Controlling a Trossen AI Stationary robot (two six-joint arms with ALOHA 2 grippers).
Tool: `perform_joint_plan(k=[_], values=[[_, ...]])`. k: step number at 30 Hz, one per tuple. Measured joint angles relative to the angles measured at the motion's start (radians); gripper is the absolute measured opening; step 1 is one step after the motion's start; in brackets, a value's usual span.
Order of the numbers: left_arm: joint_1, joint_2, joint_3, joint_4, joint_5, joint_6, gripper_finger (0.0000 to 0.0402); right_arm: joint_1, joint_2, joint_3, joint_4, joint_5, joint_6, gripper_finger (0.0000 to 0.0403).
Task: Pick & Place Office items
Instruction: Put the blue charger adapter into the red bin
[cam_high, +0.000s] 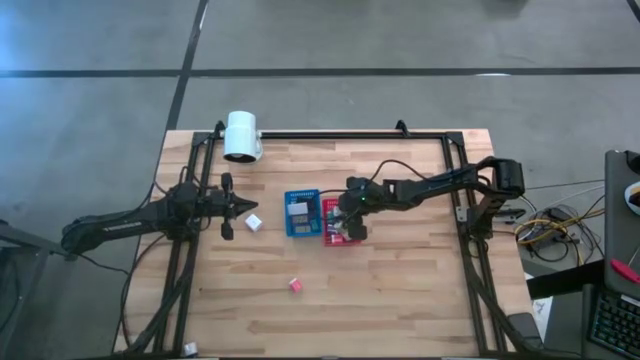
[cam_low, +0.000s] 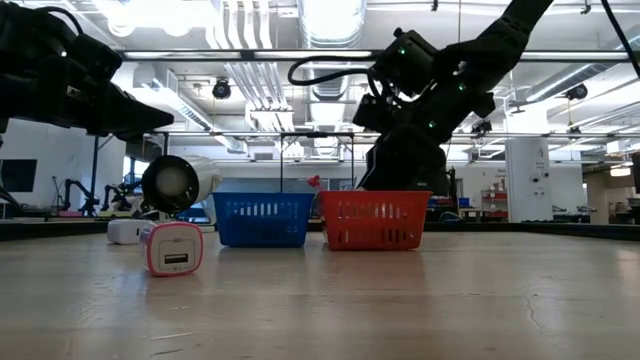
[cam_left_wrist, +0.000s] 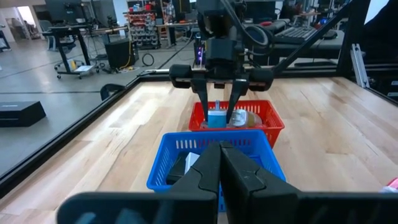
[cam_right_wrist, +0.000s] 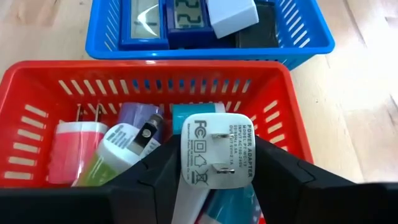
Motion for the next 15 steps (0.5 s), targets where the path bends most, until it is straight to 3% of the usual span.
perform_joint_plan(k=[7,15], values=[[0.000,0.000,0.000,0.000,0.000,0.000,0.0012,0.000,-0.001,0.000,0.000,0.000,-0.012,0.0169],[0.000,0.000,0.000,0.000,0.000,0.000,0.0012,0.000,-0.008,0.000,0.017,0.001,-0.013,0.0204]])
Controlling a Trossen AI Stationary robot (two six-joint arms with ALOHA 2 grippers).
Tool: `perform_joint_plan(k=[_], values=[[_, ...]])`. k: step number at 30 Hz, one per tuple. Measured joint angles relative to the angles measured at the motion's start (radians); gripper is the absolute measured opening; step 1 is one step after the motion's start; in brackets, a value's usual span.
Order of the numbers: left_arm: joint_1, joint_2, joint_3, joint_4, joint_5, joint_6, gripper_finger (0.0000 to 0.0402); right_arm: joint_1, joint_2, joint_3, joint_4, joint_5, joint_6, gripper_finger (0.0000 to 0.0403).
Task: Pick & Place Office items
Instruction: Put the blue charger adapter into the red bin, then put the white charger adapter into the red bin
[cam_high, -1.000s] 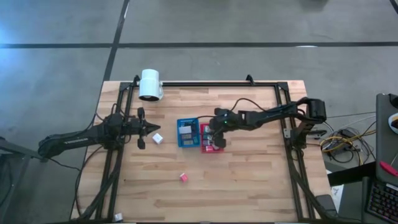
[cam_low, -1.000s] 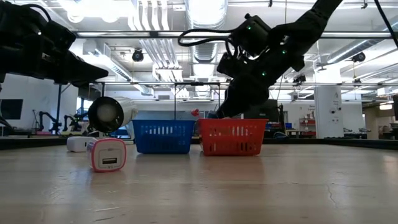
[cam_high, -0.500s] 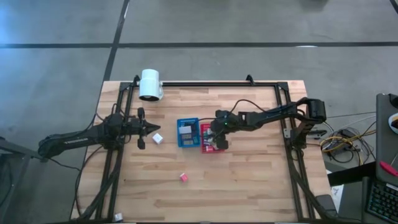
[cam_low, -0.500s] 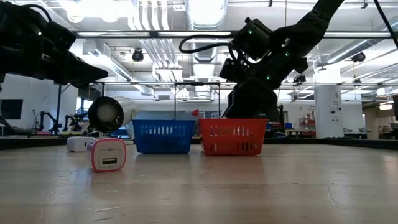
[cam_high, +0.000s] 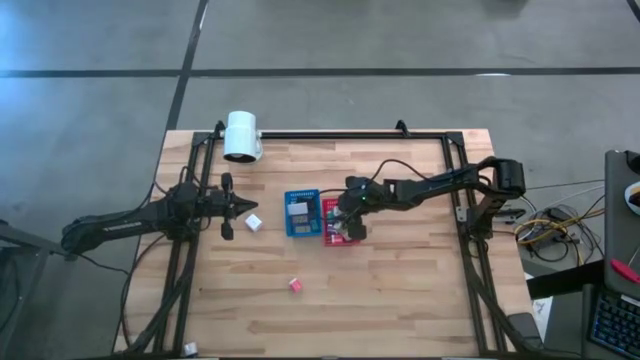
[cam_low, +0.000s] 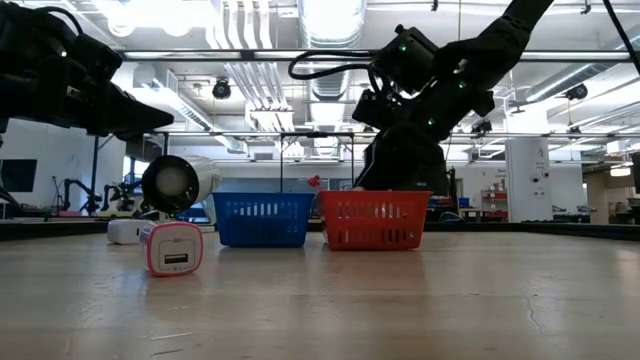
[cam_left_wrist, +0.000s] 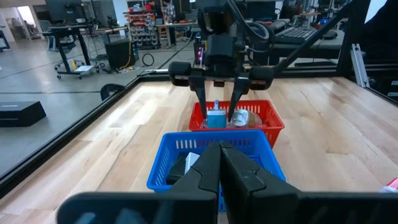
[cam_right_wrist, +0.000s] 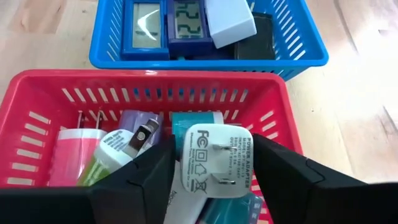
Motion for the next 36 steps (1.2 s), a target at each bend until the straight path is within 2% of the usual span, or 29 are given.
perform_joint_plan(k=[4,8,13,16,19,21,27,30,36], values=[[0.000,0.000,0.000,0.000,0.000,0.000,0.0012,0.000,-0.022,0.000,-0.010,0.002,0.005,0.0227],[0.000,0.000,0.000,-0.001,0.000,0.000,0.0012,0.000,-0.099,-0.002,-0.041,0.003,0.007,0.0243],[0.000,0.001,0.000,-0.004,-0.001,0.000,0.0012,0.000,-0.274,-0.089,-0.016,0.002,0.027,0.0241],[0.000,-0.001,0.000,-0.003,0.002,0.000,0.0011,0.003,-0.417,-0.208,0.137,0.001,0.044,0.0228],[0.000,-0.004,0.000,-0.004,0.002,-0.003,0.0005,0.003,-0.571,-0.356,0.341,-0.003,0.064,0.0203],[0.000,-0.003,0.000,-0.004,0.002,-0.008,0.0004,0.001,-0.678,-0.439,0.400,-0.007,0.082,0.0176],[0.000,-0.003,0.000,-0.003,0.004,-0.012,0.0003,0.000,-0.988,-0.602,0.413,-0.016,0.061,0.0064],[0.000,-0.003,0.000,-0.002,0.005,-0.012,0.0003,0.000,-1.126,-0.662,0.413,-0.073,0.047,0.0021],[0.000,-0.002,0.000,-0.002,0.005,0.000,0.0007,0.000,-1.327,-0.715,0.362,-0.091,0.062,0.0010]])
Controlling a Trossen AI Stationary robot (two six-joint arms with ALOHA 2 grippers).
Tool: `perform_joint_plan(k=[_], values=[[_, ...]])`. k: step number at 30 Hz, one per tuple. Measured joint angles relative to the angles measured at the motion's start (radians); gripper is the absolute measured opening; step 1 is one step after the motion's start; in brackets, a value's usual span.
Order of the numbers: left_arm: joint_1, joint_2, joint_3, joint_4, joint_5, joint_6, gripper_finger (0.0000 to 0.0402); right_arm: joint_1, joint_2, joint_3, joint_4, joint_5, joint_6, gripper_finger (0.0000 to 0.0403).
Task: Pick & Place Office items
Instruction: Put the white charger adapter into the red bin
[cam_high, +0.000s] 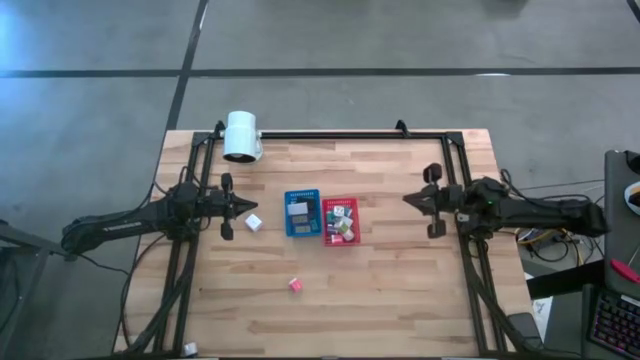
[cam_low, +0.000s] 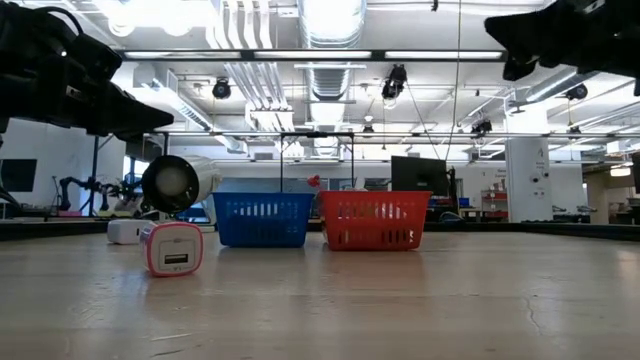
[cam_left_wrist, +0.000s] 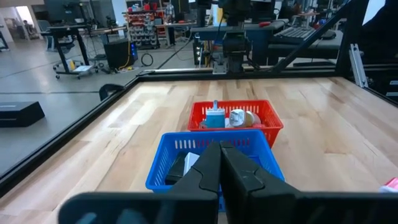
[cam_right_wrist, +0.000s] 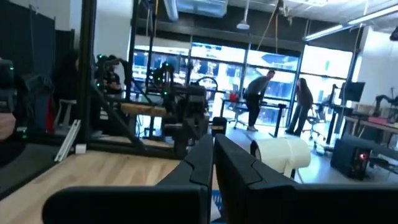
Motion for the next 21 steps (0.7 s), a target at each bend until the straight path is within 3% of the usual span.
perform_joint_plan(k=[11,21], values=[[0.000,0.000,0.000,-0.002,0.000,-0.005,0.0011,0.000,-0.265,0.007,-0.298,0.011,0.032,0.0008],[0.001,0.000,0.000,-0.003,0.000,0.003,0.0006,0.000,-0.328,-0.055,-0.305,0.012,0.005,0.0008]])
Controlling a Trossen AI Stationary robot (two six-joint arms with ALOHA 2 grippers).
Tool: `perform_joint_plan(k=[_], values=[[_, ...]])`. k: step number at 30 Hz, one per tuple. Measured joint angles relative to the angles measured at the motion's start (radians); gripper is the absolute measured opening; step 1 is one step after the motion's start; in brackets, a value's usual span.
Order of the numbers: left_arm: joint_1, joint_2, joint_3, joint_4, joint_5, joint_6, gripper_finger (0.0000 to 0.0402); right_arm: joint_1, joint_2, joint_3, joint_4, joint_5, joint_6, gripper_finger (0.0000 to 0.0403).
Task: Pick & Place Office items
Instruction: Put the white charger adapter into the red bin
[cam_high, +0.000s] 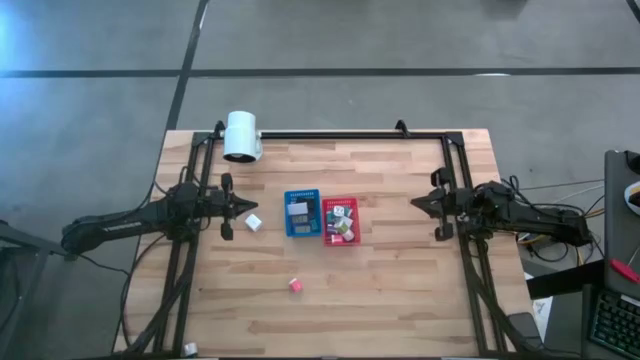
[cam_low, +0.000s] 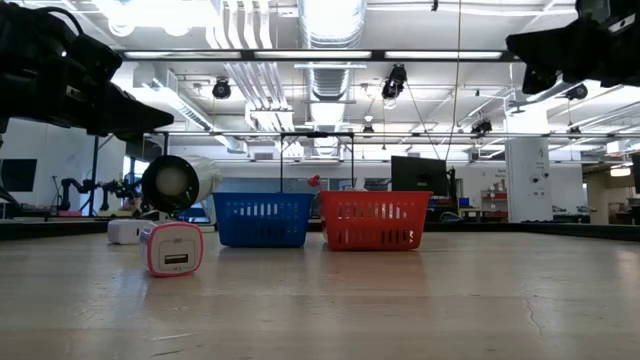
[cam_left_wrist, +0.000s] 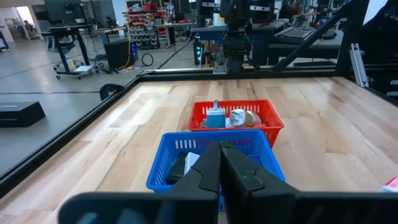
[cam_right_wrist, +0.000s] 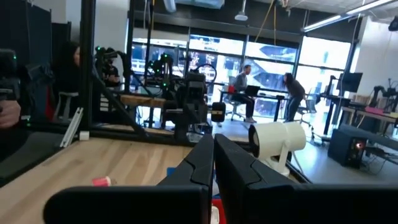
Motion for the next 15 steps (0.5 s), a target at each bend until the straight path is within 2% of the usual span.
perform_joint_plan(k=[15], values=[[0.000,0.000,0.000,-0.002,-0.008,0.042,0.0007,0.000,0.000,-0.015,0.004,0.001,-0.005,0.0008]])
